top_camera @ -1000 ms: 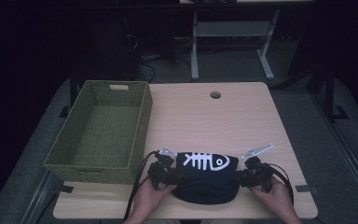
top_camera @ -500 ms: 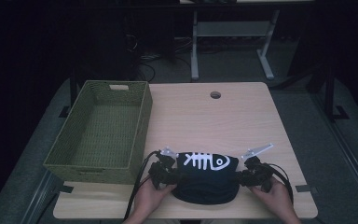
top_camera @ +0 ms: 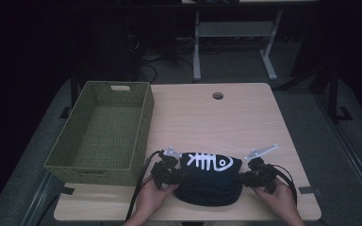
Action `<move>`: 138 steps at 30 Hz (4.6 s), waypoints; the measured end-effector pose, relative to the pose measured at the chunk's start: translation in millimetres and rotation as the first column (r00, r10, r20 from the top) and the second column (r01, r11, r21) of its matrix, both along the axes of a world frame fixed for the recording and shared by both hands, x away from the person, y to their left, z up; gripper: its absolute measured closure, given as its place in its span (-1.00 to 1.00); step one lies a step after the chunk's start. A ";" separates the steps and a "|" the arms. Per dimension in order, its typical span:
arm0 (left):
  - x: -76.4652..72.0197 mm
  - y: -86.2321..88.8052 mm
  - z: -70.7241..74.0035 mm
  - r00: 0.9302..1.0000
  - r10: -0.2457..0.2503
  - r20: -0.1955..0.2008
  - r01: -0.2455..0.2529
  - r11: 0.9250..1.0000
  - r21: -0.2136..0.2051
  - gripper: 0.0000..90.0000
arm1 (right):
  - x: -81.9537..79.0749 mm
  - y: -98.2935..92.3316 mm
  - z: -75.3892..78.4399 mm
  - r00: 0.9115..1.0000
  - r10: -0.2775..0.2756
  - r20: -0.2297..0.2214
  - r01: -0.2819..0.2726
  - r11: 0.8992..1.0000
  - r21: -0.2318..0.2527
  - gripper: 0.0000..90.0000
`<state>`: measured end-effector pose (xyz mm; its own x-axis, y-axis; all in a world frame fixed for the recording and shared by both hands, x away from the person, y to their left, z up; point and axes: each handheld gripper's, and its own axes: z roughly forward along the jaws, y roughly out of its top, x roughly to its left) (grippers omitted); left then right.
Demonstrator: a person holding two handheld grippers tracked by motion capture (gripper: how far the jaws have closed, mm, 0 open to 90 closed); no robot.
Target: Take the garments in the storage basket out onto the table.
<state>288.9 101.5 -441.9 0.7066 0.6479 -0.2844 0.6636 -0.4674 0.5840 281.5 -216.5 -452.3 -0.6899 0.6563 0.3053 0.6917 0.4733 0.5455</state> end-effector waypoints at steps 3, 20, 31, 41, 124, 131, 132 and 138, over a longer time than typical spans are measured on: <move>0.2 0.1 6.3 1.000 -0.010 0.007 0.010 1.000 -0.005 0.58 | 0.7 0.2 2.9 1.000 -0.001 0.005 0.001 1.000 -0.006 0.74; 7.9 17.2 52.0 0.999 -0.023 0.024 0.024 0.998 -0.052 0.57 | 4.0 11.3 45.3 0.998 0.004 0.060 -0.004 1.000 0.005 0.74; 14.4 33.3 78.6 0.999 -0.022 0.025 0.024 0.996 -0.082 0.57 | 10.9 21.9 72.9 0.996 0.011 0.090 -0.013 1.000 0.018 0.74; 21.7 60.2 113.0 0.999 -0.019 0.039 0.024 0.993 -0.119 0.57 | 20.2 42.4 105.5 0.991 0.028 0.128 -0.033 0.999 0.033 0.74; 65.0 310.2 138.8 0.972 0.235 0.019 -0.232 0.968 -0.093 0.56 | 120.9 304.7 156.3 0.961 0.232 0.150 -0.237 0.972 0.011 0.74; 70.7 321.1 128.6 0.967 0.256 0.006 -0.255 0.964 -0.073 0.56 | 127.0 320.2 146.3 0.964 0.231 0.129 -0.234 0.972 0.010 0.74; 71.7 322.8 126.6 0.965 0.262 0.002 -0.261 0.962 -0.077 0.56 | 128.0 322.0 145.0 0.964 0.231 0.129 -0.234 0.972 0.008 0.74; 76.1 328.3 118.0 0.962 0.274 -0.010 -0.274 0.958 -0.079 0.56 | 133.5 329.1 136.1 0.967 0.227 0.115 -0.230 0.973 0.010 0.74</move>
